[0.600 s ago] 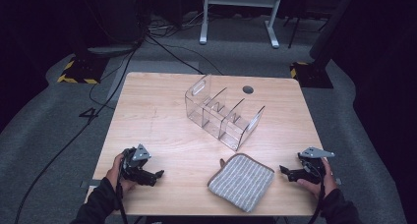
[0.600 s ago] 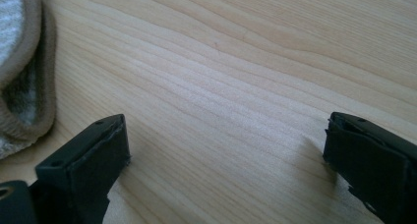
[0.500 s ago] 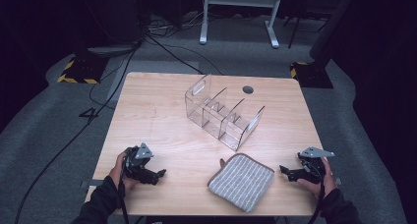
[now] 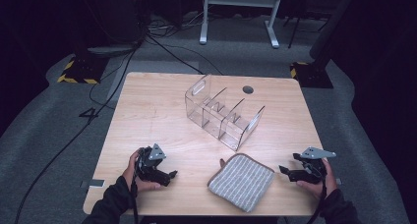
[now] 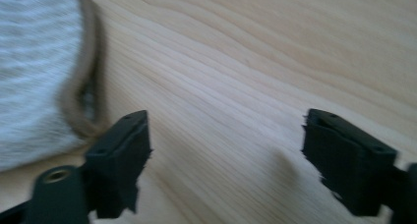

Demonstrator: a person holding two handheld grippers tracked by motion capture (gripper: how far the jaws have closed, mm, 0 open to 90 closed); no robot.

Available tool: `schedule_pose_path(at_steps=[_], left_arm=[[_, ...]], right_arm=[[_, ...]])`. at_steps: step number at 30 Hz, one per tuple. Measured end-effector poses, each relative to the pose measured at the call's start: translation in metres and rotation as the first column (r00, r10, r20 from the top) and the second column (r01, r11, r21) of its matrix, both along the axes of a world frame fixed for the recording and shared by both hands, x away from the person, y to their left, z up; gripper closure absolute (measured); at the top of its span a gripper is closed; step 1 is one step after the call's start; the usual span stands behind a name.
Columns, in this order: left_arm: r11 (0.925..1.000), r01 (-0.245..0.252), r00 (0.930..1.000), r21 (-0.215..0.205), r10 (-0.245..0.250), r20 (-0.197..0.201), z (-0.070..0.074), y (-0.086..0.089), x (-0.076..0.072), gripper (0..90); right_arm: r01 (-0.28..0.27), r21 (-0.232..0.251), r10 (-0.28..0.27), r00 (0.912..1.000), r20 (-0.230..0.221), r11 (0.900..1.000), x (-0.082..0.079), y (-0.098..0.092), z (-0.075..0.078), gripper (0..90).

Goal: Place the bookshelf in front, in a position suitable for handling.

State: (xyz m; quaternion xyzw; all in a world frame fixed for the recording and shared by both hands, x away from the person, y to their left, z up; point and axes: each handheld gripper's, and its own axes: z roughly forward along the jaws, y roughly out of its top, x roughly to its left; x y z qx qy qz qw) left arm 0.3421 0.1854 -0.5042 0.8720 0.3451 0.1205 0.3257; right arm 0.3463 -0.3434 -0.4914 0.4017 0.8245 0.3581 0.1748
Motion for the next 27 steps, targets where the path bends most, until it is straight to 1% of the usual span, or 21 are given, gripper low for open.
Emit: schedule_pose_path(at_steps=[1,2,3,5,6,7,8,9,10,11,12,13,14,16,17,20,22,23,25,26,27], left_arm=[[1.0000,-0.006,1.0000,-0.005,0.007,0.003,0.000,-0.001,0.000,0.5],[1.0000,-0.002,1.0000,-0.003,0.002,0.005,0.001,-0.002,-0.001,1.7],[1.0000,0.001,1.0000,-0.008,-0.001,0.007,0.001,-0.003,-0.001,4.9],[0.9999,0.014,0.9998,-0.001,-0.014,0.015,0.003,-0.004,0.000,9.4],[0.9999,0.008,0.9999,-0.010,-0.008,0.008,0.003,-0.005,0.000,10.4],[0.9998,0.017,0.9998,-0.010,-0.017,0.007,0.003,-0.005,0.000,11.3],[0.9996,0.024,0.9996,-0.011,-0.024,0.012,0.004,-0.006,0.000,14.0],[0.9994,0.034,0.9990,-0.008,-0.034,0.029,0.005,-0.007,0.000,18.3],[0.9993,0.035,0.9992,-0.013,-0.035,0.020,0.005,-0.009,0.000,21.1],[0.9991,0.042,0.9988,-0.010,-0.042,0.024,0.006,-0.011,0.000,18.3],[0.9985,0.054,0.9977,-0.006,-0.054,0.042,0.008,-0.013,-0.001,17.2],[0.9977,0.066,0.9966,-0.013,-0.066,0.050,0.010,-0.015,-0.001,19.3],[0.9967,0.077,0.9955,-0.027,-0.075,0.058,0.013,-0.016,-0.002,20.4],[0.9957,0.083,0.9942,-0.041,-0.080,0.072,0.018,-0.021,-0.002,20.0],[0.9945,0.094,0.9923,-0.046,-0.089,0.086,0.021,-0.023,-0.001,20.0],[0.9924,0.109,0.9884,-0.057,-0.102,0.113,0.028,-0.032,-0.001,20.1],[0.9914,0.116,0.9870,-0.061,-0.108,0.119,0.030,-0.038,0.001,20.2],[0.9908,0.120,0.9860,-0.061,-0.112,0.124,0.032,-0.042,0.002,20.2],[0.9899,0.129,0.9828,-0.060,-0.119,0.141,0.035,-0.050,0.004,20.7],[0.9899,0.131,0.9809,-0.056,-0.121,0.152,0.037,-0.054,0.005,21.3],[0.9901,0.126,0.9804,-0.061,-0.115,0.160,0.038,-0.058,0.006,22.5]], right_arm=[[-0.020,0.006,0.020,0.9997,0.015,1.000,-0.003,0.003,0.004,20.2],[-0.038,0.013,0.038,0.9990,0.026,0.999,-0.005,0.008,0.009,19.9],[-0.062,0.031,0.061,0.9976,0.033,0.998,-0.008,0.013,0.015,20.2],[-0.095,0.050,0.092,0.9946,0.047,0.994,-0.012,0.022,0.021,21.3],[-0.109,0.053,0.106,0.9930,0.052,0.993,-0.014,0.027,0.024,21.5],[-0.122,0.052,0.118,0.9912,0.059,0.991,-0.015,0.031,0.025,21.8],[-0.138,0.041,0.135,0.9885,0.068,0.990,-0.018,0.037,0.027,22.4],[-0.149,0.039,0.146,0.9865,0.075,0.988,-0.019,0.041,0.028,23.3],[-0.173,0.038,0.170,0.9822,0.079,0.984,-0.022,0.048,0.029,23.5],[-0.189,0.033,0.185,0.9792,0.082,0.981,-0.024,0.053,0.030,23.7],[-0.203,0.028,0.200,0.9762,0.084,0.979,-0.026,0.058,0.031,24.1],[-0.222,0.036,0.218,0.9724,0.083,0.974,-0.028,0.063,0.031,24.5],[-0.229,0.039,0.226,0.9707,0.083,0.973,-0.029,0.065,0.032,24.8],[-0.248,0.038,0.244,0.9660,0.085,0.968,-0.032,0.073,0.033,25.1],[-0.253,0.043,0.249,0.9649,0.085,0.967,-0.033,0.075,0.034,25.1],[-0.284,0.043,0.279,0.9559,0.091,0.958,-0.039,0.086,0.036,25.9],[-0.307,0.041,0.302,0.9490,0.090,0.951,-0.042,0.095,0.034,25.9],[-0.317,0.038,0.313,0.9465,0.079,0.948,-0.043,0.099,0.032,25.9],[-0.341,0.026,0.339,0.9388,0.064,0.940,-0.045,0.106,0.027,25.9],[-0.349,0.010,0.348,0.9356,0.062,0.937,-0.046,0.109,0.024,26.1],[-0.351,-0.005,0.350,0.9350,0.055,0.936,-0.046,0.111,0.021,26.4]])
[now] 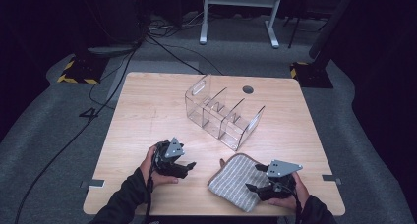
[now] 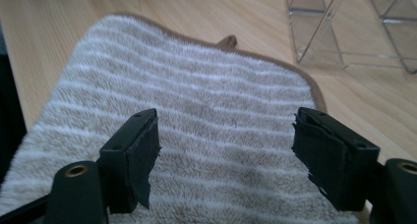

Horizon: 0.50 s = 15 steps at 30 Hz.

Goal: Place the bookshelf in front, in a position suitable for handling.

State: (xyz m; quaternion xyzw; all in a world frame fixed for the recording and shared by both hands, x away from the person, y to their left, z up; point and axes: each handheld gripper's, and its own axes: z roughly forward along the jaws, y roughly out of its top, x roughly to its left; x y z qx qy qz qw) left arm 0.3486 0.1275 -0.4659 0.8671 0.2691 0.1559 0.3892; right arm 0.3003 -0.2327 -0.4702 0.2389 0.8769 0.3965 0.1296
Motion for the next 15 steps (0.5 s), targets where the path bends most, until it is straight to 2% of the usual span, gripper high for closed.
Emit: schedule_pose_path(at_steps=[4,6,9,12,15], left_arm=[[0.9999,-0.011,0.9998,-0.004,0.011,0.017,0.006,-0.016,0.008,30.5],[0.9994,-0.033,0.9985,-0.008,0.034,0.044,0.011,-0.021,0.014,31.9],[0.9953,-0.080,0.9960,-0.055,0.082,0.037,0.017,-0.019,0.031,31.5],[0.9906,-0.121,0.9908,-0.064,0.124,0.054,0.019,-0.019,0.045,31.9],[0.9884,-0.130,0.9894,-0.080,0.134,0.056,0.018,-0.022,0.058,32.9]], right_arm=[[0.013,-0.015,-0.013,0.9994,-0.031,1.000,0.003,-0.002,-0.010,26.4],[0.023,-0.018,-0.023,0.9992,-0.033,1.000,0.005,-0.005,-0.012,26.3],[0.039,-0.015,-0.040,0.9980,-0.048,0.999,0.007,-0.009,-0.014,25.8],[0.054,-0.031,-0.056,0.9974,-0.046,0.998,0.008,-0.013,-0.016,25.0],[0.075,-0.012,-0.076,0.9948,-0.068,0.997,0.010,-0.020,-0.019,25.3]])
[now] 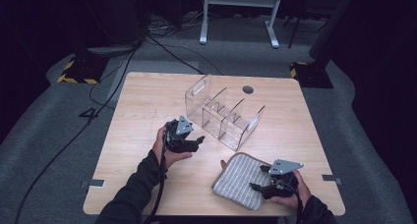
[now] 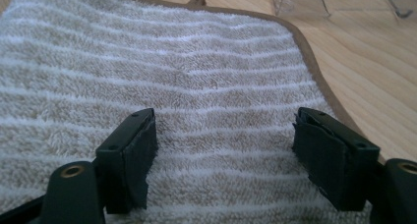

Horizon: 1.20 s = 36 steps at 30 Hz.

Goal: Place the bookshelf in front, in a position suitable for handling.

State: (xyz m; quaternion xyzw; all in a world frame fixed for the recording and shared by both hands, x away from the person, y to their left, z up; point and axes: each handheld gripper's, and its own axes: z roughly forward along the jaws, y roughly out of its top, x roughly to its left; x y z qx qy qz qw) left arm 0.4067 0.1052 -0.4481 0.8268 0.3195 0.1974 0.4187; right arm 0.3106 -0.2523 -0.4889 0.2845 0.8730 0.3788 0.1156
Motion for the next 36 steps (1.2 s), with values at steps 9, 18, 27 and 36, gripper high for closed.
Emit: schedule_pose_path(at_steps=[9,18,27,36], left_arm=[[0.9976,-0.031,0.9995,-0.062,0.032,0.008,-0.001,-0.011,0.030,37.1],[0.9891,0.056,0.9960,-0.136,-0.046,0.077,0.026,-0.025,0.013,36.5],[0.9818,0.139,0.9864,-0.129,-0.126,0.105,0.044,-0.059,-0.001,34.5],[0.9895,0.105,0.9931,-0.100,-0.099,0.064,0.044,-0.084,0.020,47.5]], right_arm=[[0.029,0.027,-0.029,0.9992,-0.028,0.999,0.002,-0.012,-0.004,25.3],[0.025,0.025,-0.025,0.9994,-0.023,0.999,0.002,-0.012,-0.004,25.3],[0.029,0.018,-0.029,0.9993,-0.021,0.999,0.001,-0.011,-0.004,25.2],[0.031,0.014,-0.030,0.9994,-0.015,0.999,0.001,-0.011,-0.004,25.3]])
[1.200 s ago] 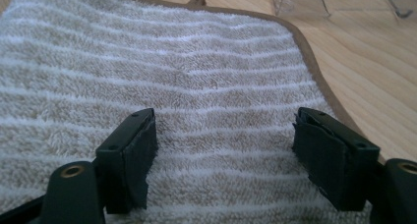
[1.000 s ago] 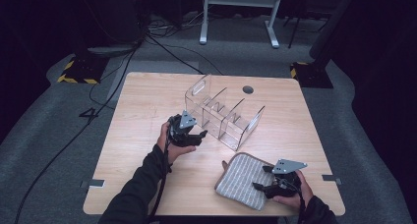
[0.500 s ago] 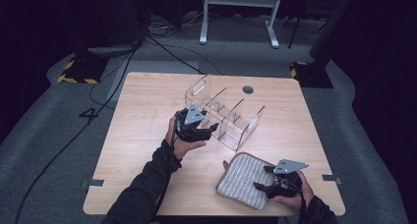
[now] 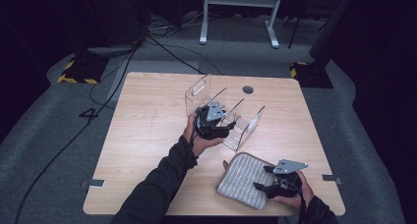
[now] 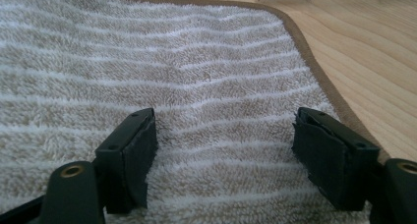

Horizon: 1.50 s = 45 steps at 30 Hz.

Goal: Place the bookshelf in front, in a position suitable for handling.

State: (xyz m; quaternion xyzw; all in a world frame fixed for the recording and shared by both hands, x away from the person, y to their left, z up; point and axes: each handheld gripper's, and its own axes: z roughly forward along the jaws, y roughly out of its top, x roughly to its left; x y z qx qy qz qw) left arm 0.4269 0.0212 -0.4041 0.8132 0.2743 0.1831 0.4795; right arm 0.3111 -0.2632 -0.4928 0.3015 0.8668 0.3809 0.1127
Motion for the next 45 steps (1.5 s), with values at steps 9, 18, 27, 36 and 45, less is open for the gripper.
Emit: schedule_pose_path(at_steps=[9,18,27,36,45], left_arm=[[0.9938,-0.037,0.9988,0.105,0.041,-0.028,-0.004,-0.013,0.018,58.9],[0.9920,-0.015,0.9985,0.126,0.021,-0.050,-0.009,-0.010,0.029,74.8],[0.9860,0.021,0.9992,0.166,-0.015,-0.038,-0.007,-0.004,0.029,79.2],[0.9819,0.089,0.9945,0.167,-0.078,-0.069,-0.005,0.026,0.024,85.5],[0.9637,0.167,0.9853,0.208,-0.156,-0.070,-0.003,0.054,0.007,84.8]], right_arm=[[-0.003,-0.004,0.003,1.0000,0.008,1.000,-0.001,0.000,0.000,25.5],[0.002,-0.014,-0.002,0.9999,0.012,1.000,0.000,-0.003,0.001,25.8],[0.022,-0.015,-0.022,0.9997,0.009,1.000,0.002,-0.009,0.001,25.6],[0.026,-0.012,-0.026,0.9997,0.002,1.000,0.003,-0.010,0.001,25.2],[0.041,-0.013,-0.041,0.9992,0.003,0.999,0.003,-0.011,0.000,25.1]])
